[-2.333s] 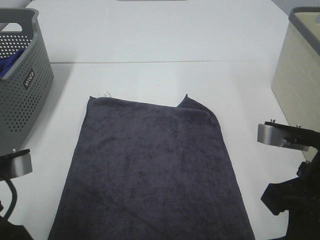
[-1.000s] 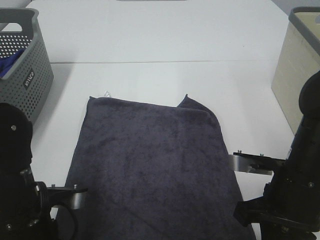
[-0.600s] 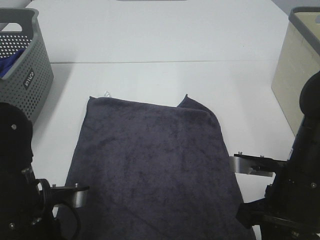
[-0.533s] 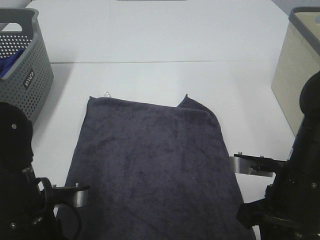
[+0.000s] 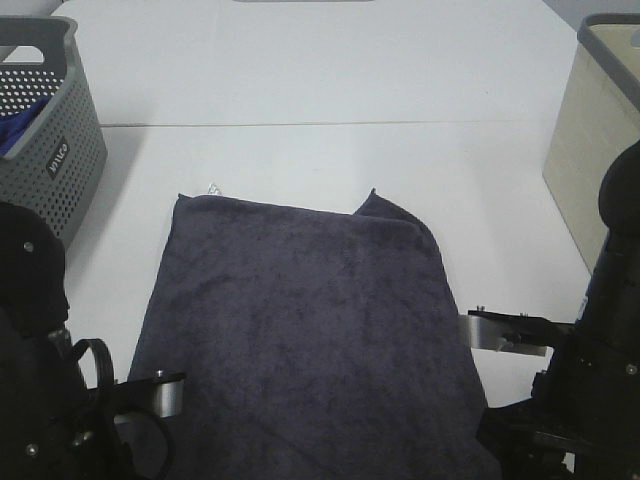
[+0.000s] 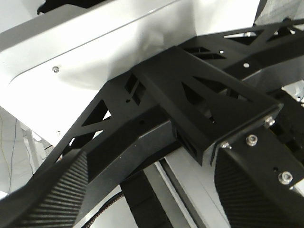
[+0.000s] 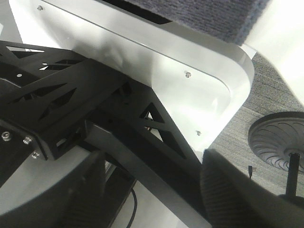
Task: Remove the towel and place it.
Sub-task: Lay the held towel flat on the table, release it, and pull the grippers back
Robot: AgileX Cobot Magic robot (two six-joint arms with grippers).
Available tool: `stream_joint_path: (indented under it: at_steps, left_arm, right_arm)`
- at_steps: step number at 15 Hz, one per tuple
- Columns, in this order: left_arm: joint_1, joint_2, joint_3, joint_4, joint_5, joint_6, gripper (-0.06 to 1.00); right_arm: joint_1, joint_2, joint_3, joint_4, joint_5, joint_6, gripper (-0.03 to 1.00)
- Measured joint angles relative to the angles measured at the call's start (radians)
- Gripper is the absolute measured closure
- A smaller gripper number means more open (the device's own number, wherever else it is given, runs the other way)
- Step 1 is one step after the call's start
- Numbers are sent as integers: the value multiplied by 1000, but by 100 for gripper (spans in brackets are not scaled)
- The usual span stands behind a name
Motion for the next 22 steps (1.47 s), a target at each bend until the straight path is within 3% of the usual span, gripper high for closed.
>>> stream_joint_path:
  at_steps: [3, 7, 11, 16, 19, 22]
  left_arm:
    - [0, 0, -16, 6, 36, 31, 24]
    - [0, 0, -141, 61, 92, 31, 24]
    - [0, 0, -306, 139, 131, -15, 24]
    - [9, 0, -548, 335, 133, -73, 24]
    - [99, 0, -667, 460, 133, -143, 24]
    - [224, 0, -724, 480, 113, -146, 24]
  right_arm:
    - [0, 0, -49, -11, 56, -33, 37]
    - [0, 1, -165, -79, 87, -16, 35]
    - [-1, 1, -304, -194, 109, 69, 14]
    - [-1, 2, -485, -273, 97, 93, 10]
    - [-2, 2, -607, -298, 46, 127, 10]
    - [-5, 34, -748, -332, 40, 147, 10]
